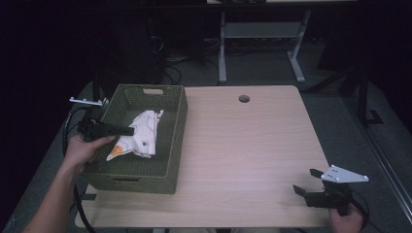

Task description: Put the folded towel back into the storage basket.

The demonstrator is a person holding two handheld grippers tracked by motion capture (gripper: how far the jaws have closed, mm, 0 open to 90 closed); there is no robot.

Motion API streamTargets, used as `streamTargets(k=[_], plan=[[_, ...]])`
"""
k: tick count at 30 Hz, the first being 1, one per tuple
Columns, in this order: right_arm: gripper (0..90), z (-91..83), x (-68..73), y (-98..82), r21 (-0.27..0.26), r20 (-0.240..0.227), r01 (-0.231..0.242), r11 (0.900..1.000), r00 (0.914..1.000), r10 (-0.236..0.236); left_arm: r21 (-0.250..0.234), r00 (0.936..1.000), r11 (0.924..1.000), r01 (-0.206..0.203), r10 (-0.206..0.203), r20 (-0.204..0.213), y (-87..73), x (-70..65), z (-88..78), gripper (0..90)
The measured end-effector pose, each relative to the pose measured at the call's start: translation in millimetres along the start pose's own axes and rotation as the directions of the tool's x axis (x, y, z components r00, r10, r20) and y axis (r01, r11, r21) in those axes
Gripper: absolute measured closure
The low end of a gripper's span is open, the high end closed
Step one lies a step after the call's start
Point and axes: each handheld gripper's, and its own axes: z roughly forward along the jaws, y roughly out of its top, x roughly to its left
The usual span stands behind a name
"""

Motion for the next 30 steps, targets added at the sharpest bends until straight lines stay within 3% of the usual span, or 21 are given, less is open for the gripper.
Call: streamTargets(k=[2,6,9,10,13,14,15,16,19,24,29,30], plan=[[13.5,-0.1,-0.8,-0.4,0.003,0.002,-0.002,1.000,1.0000,0.002,0.017,1.0000,0.9998,0.002,-0.002,-0.009,0.4,2.0,3.0,81.8],[13.5,-0.5,-1.5,-1.0,0.005,0.008,-0.004,1.000,1.0000,0.004,0.065,0.9988,0.9974,-0.030,0.033,-0.038,2.2,5.0,8.6,81.7],[13.5,-0.9,-2.0,-1.2,0.004,0.011,-0.004,1.000,0.9999,0.004,0.075,0.9981,0.9964,-0.038,0.042,-0.046,4.1,5.0,11.3,82.1],[13.5,-1.1,-2.2,-1.4,0.005,0.012,-0.004,1.000,0.9999,0.004,0.101,0.9954,0.9926,-0.067,0.073,-0.062,6.5,4.1,13.8,82.2],[13.5,-1.7,-2.7,-1.8,0.007,0.015,-0.005,1.000,0.9999,0.005,0.120,0.9920,0.9888,-0.089,0.098,-0.079,8.5,3.5,16.2,81.5],[13.5,-2.4,-3.0,-1.8,0.006,0.014,-0.006,1.000,0.9999,0.006,0.139,0.9826,0.9853,-0.100,0.120,-0.142,10.8,4.1,18.6,78.2],[13.5,-2.6,-2.9,-1.8,0.005,0.013,-0.008,1.000,0.9999,0.008,0.151,0.9754,0.9834,-0.100,0.127,-0.180,12.4,4.9,19.6,69.3],[13.5,-2.8,-2.8,-1.7,0.004,0.012,-0.008,1.000,0.9999,0.008,0.156,0.9744,0.9826,-0.100,0.129,-0.184,13.5,5.8,20.3,64.7],[13.5,-2.7,-2.6,-1.5,0.007,0.011,-0.006,1.000,0.9999,0.006,0.151,0.9727,0.9836,-0.098,0.127,-0.194,14.9,5.3,20.1,61.7],[13.5,0.6,-1.2,-1.1,0.014,-0.001,0.000,1.000,1.0000,0.000,0.151,0.9702,0.9852,-0.081,0.113,-0.215,11.8,3.7,22.1,61.2],[13.5,1.8,-0.3,-0.7,0.018,-0.011,0.008,1.000,0.9999,-0.008,0.187,0.9692,0.9799,-0.070,0.111,-0.220,7.3,3.7,30.5,62.9],[13.5,1.7,-0.2,-0.6,0.018,-0.011,0.009,1.000,0.9999,-0.009,0.220,0.9664,0.9731,-0.067,0.119,-0.228,7.1,2.5,37.2,63.0]])
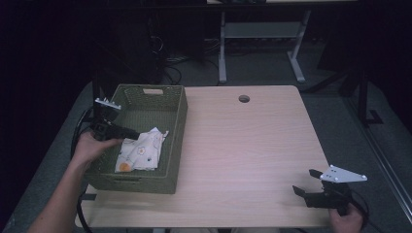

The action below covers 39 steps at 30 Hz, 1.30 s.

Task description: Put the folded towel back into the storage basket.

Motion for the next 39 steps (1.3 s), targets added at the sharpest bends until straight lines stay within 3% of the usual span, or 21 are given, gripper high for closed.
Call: streamTargets(k=[7,8,9,12,19,20,21,22,26,27,28,29,30,33,36,38,39], plan=[[13.6,1.7,-0.5,-0.1,0.002,-0.016,0.003,1.000,0.9999,-0.003,0.078,0.9999,0.9968,-0.016,0.016,0.001,6.4,-9.5,20.9,60.7],[13.6,2.2,-0.4,0.2,0.004,-0.017,0.007,1.000,0.9998,-0.007,0.118,0.9997,0.9928,-0.024,0.025,-0.007,8.0,-12.3,29.8,60.0],[13.6,2.2,-0.4,0.2,0.004,-0.017,0.007,1.000,0.9998,-0.007,0.118,0.9997,0.9928,-0.024,0.025,-0.007,8.0,-12.3,29.8,59.8],[13.5,1.9,0.0,1.1,0.001,-0.020,0.007,1.000,0.9998,-0.007,0.195,0.9993,0.9803,-0.033,0.036,-0.013,10.9,-15.4,46.6,59.0],[13.5,0.8,-0.3,1.1,-0.004,-0.018,0.008,1.000,0.9998,-0.008,0.249,0.9993,0.9684,-0.019,0.026,-0.028,14.9,-16.0,63.3,56.6],[13.5,0.6,-0.4,1.1,-0.005,-0.019,0.007,1.000,0.9998,-0.007,0.274,0.9990,0.9615,-0.019,0.029,-0.033,15.2,-16.4,68.6,56.1],[13.5,0.6,-0.4,1.1,-0.005,-0.019,0.007,1.000,0.9998,-0.007,0.274,0.9990,0.9615,-0.019,0.029,-0.033,15.2,-16.4,68.6,55.9],[13.5,1.0,-0.6,0.7,-0.002,-0.026,0.005,1.000,0.9997,-0.005,0.307,0.9984,0.9516,-0.020,0.035,-0.044,14.6,-16.5,74.1,55.6],[13.5,1.5,-0.3,0.9,0.002,-0.029,0.012,1.000,0.9995,-0.012,0.367,0.9962,0.9302,-0.021,0.050,-0.071,12.9,-18.2,83.8,50.9],[13.5,1.6,-0.4,1.0,0.000,-0.030,0.013,1.000,0.9995,-0.013,0.367,0.9962,0.9302,-0.021,0.050,-0.071,12.9,-18.2,83.8,50.4],[13.5,1.6,-0.4,1.0,-0.001,-0.030,0.012,1.000,0.9995,-0.012,0.401,0.9957,0.9157,-0.032,0.064,-0.067,12.2,-20.0,89.7,50.4],[13.5,1.6,-0.3,1.0,-0.002,-0.030,0.011,1.000,0.9995,-0.011,0.401,0.9957,0.9157,-0.032,0.064,-0.067,12.2,-20.0,89.7,50.4],[13.5,1.6,-0.5,1.1,-0.004,-0.030,0.011,1.000,0.9995,-0.011,0.444,0.9951,0.8945,-0.052,0.084,-0.053,12.3,-22.3,96.7,50.3],[13.5,2.2,-0.5,1.6,-0.003,-0.030,0.009,1.000,0.9995,-0.009,0.480,0.9888,0.8724,-0.091,0.136,-0.061,11.8,-26.3,107.2,51.3],[13.5,1.7,-0.2,1.8,-0.008,-0.030,0.014,1.000,0.9994,-0.014,0.497,0.9813,0.8596,-0.117,0.177,-0.075,13.6,-31.3,110.4,58.4],[13.5,1.4,-0.3,1.6,-0.009,-0.030,0.011,1.000,0.9995,-0.011,0.504,0.9798,0.8528,-0.135,0.191,-0.060,15.3,-34.8,111.4,69.7],[13.5,1.2,-0.4,1.6,-0.008,-0.028,0.009,1.000,0.9996,-0.009,0.504,0.9798,0.8528,-0.135,0.191,-0.060,15.3,-34.8,111.4,78.3]])
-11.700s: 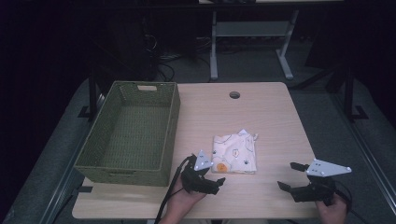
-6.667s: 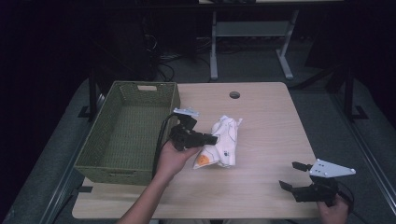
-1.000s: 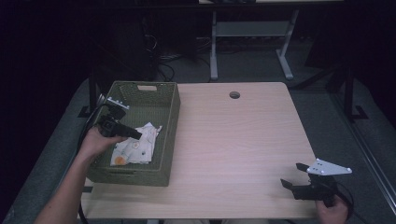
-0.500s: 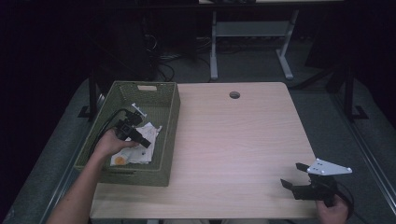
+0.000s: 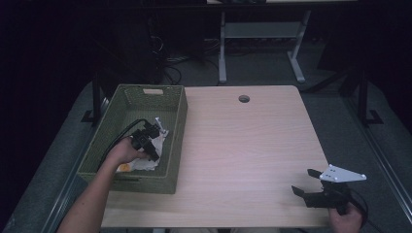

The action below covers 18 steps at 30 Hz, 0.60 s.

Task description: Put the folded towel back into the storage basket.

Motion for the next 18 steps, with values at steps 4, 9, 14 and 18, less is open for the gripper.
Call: streamTargets(k=[4,9,14,18], plan=[[13.5,-0.9,-0.2,0.0,-0.002,0.003,0.002,1.000,1.0000,-0.002,0.000,0.9998,0.9998,-0.020,0.020,-0.005,2.0,-3.2,-2.1,86.6],[13.5,-0.2,-1.2,-0.6,-0.004,0.001,0.000,1.000,1.0000,0.000,-0.033,0.9958,0.9993,-0.014,0.017,0.090,-4.2,-1.9,-7.8,84.9],[13.5,2.6,-1.5,-0.6,0.002,-0.005,0.000,1.000,1.0000,0.000,-0.070,0.9918,0.9974,0.020,-0.011,0.128,-11.6,8.6,-19.5,66.9],[13.5,2.9,-1.1,-0.2,0.005,-0.006,0.006,1.000,1.0000,-0.006,-0.121,0.9913,0.9865,0.111,-0.101,0.085,-17.7,22.8,-29.0,68.4]])
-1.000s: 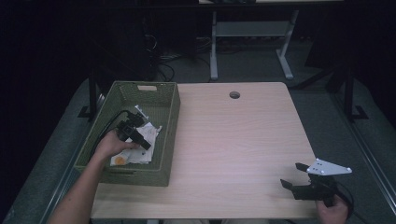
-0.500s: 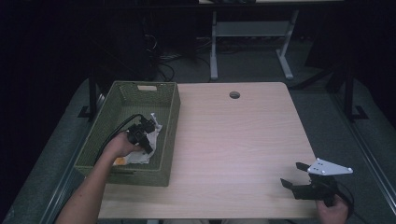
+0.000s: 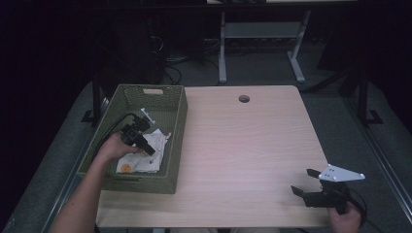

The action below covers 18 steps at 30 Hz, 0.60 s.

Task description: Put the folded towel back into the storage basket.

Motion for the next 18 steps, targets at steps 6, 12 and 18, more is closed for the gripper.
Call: streamTargets(k=[6,12,18], plan=[[13.5,-1.6,-1.6,-0.4,-0.008,0.005,-0.009,1.000,0.9999,0.009,0.046,0.9881,0.9936,0.103,-0.097,-0.120,-1.3,19.3,8.1,78.0],[13.5,-1.7,-3.1,-1.0,-0.009,0.003,-0.008,1.000,1.0000,0.009,0.100,0.9916,0.9908,0.091,-0.081,-0.100,1.4,24.5,19.2,71.2],[13.6,-2.1,-1.4,-0.4,-0.014,0.000,-0.006,1.000,1.0000,0.006,0.052,0.9895,0.9931,0.106,-0.100,-0.105,-4.2,24.4,8.2,66.2]])
